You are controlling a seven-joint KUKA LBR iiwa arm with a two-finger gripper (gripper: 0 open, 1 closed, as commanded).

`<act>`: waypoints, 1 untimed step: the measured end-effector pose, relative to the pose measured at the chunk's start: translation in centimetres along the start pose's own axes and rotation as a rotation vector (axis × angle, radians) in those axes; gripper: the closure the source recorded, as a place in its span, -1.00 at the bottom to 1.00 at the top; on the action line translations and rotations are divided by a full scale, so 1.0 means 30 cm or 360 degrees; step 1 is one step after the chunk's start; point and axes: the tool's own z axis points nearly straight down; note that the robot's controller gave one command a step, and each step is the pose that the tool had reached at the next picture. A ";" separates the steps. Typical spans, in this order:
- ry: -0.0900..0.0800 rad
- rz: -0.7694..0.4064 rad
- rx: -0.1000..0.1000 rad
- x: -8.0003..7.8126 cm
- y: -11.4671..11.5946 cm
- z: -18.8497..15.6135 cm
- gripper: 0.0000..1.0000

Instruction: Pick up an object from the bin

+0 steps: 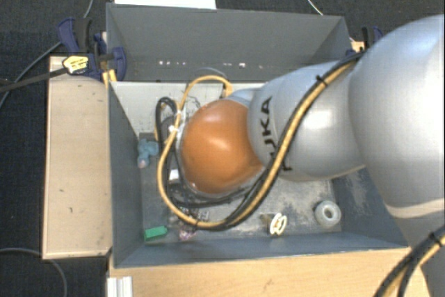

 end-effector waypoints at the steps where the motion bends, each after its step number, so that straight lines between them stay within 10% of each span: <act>1: -0.0001 0.0011 0.0000 -0.002 0.002 -0.079 1.00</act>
Offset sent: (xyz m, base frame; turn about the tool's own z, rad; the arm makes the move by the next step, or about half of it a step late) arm 0.0000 -0.0001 0.0806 0.0000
